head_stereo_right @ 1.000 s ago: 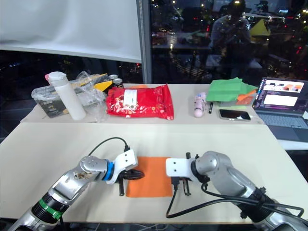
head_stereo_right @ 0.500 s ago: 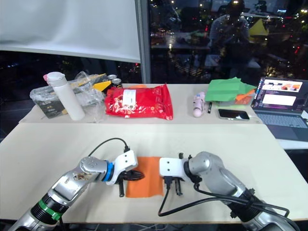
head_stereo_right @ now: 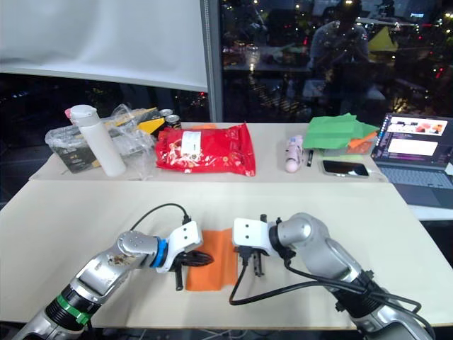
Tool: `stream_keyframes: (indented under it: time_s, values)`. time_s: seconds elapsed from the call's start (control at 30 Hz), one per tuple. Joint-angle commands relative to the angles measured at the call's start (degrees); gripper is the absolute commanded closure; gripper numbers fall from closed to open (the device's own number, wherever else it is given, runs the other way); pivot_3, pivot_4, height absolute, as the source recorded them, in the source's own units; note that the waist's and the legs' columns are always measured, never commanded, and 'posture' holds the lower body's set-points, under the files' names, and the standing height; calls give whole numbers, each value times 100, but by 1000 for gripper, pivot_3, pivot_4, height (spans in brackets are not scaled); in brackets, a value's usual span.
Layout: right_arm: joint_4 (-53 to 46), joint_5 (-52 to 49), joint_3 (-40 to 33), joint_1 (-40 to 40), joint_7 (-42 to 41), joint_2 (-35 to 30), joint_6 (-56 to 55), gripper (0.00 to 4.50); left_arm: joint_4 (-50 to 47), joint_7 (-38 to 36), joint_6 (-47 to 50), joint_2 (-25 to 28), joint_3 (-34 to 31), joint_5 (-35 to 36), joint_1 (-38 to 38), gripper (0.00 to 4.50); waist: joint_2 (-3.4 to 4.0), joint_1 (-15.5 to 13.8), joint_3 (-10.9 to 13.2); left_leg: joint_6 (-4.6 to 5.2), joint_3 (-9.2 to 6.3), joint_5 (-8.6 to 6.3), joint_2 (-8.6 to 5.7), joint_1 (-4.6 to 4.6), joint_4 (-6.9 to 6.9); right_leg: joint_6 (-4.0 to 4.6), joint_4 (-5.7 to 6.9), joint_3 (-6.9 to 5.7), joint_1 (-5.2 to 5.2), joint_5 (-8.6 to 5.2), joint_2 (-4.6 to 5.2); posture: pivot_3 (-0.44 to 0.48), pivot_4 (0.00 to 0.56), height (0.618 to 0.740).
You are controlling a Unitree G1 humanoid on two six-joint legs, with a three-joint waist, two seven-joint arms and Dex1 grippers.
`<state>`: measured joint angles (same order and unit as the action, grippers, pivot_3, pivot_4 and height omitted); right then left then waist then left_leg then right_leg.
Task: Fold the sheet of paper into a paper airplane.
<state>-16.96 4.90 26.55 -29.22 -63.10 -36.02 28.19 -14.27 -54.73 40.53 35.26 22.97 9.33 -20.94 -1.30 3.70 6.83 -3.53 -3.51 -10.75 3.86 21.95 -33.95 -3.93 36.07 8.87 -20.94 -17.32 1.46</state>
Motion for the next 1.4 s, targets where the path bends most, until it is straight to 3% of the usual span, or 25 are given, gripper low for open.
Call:
stream_keyframes:
  time_s: [0.03,0.37,0.53,0.77,0.9,0.93,1.1,1.37,1.4]
  values:
    - [-148,-238,-160,-204,116,263,145,4468,92,-93,180,191,126,-30,181,4500,0,19,0,0,0,0,0,0,1,0,1,0,-1,0,0,0,150,719]
    - [-171,-542,-264,-327,204,444,333,4468,26,-244,259,416,-54,146,158,4500,4,24,3,0,0,0,1,4,1,0,5,0,-8,0,-1,0,150,719]
    - [-478,-1296,-861,-471,240,638,918,4468,164,-352,137,566,-80,126,124,4500,10,31,8,0,0,0,3,3,3,0,9,0,-11,0,-2,0,150,719]
    - [-201,-1074,-1140,-409,320,-284,674,4468,206,-333,109,470,-53,120,104,4500,12,-9,10,0,0,0,1,4,2,2,-2,0,-15,-1,0,0,150,719]
    - [25,-1142,-1275,-83,631,-330,848,4468,191,-299,117,385,-44,136,102,4500,15,-9,10,0,1,0,1,5,3,3,-1,1,-12,-2,0,0,150,719]
    - [-30,-1392,-1390,37,634,-245,1182,3918,183,-294,123,373,-52,145,107,4500,15,-10,10,0,1,0,1,6,3,2,0,1,-12,-1,0,0,150,719]
    - [-178,-2460,-2028,636,927,324,2701,2333,181,-260,126,299,-26,128,112,4500,14,-47,10,1,-1,0,-1,13,0,2,0,1,-8,0,0,0,150,719]
    - [55,-2516,-2542,770,2121,880,3055,2333,75,-199,181,266,-18,155,183,4500,19,-107,10,0,-2,0,-2,13,-1,1,-1,1,-12,0,0,0,150,719]
    - [87,-2458,-2798,690,2622,1143,3567,2333,68,-179,175,267,-19,146,199,4500,19,-107,10,0,-2,0,-2,13,1,1,-2,1,-12,0,0,0,150,719]
